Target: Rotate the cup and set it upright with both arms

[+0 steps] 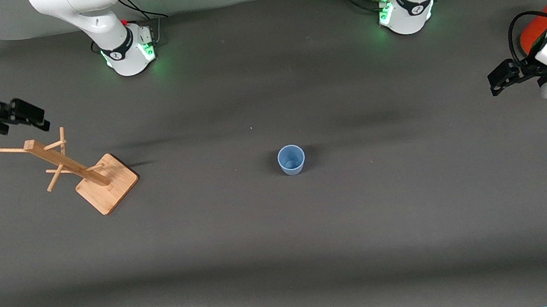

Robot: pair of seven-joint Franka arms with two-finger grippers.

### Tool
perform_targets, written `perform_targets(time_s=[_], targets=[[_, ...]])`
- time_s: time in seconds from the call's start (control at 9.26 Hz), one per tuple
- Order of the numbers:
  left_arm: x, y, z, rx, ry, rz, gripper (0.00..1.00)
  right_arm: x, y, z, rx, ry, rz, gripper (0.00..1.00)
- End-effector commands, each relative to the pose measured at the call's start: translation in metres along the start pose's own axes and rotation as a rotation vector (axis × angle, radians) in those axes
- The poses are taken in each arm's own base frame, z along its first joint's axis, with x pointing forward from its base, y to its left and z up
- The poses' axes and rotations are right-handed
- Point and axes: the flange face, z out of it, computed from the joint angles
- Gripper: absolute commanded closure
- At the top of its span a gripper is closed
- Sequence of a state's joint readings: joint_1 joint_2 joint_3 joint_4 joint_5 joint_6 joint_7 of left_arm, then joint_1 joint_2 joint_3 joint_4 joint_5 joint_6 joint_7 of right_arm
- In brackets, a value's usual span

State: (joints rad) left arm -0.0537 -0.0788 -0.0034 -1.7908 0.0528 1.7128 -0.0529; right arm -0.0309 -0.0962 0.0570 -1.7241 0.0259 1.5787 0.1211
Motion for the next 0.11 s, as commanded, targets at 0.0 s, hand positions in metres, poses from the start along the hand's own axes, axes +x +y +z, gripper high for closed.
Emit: perform_targets(time_s=[0.0], targets=[[-0.0030,0.0076,-0.0038,0.022,-0.017,0.012,0.00,0.0376,-0.0019,0.0141,0.041,0.008,-0.015,0.00]])
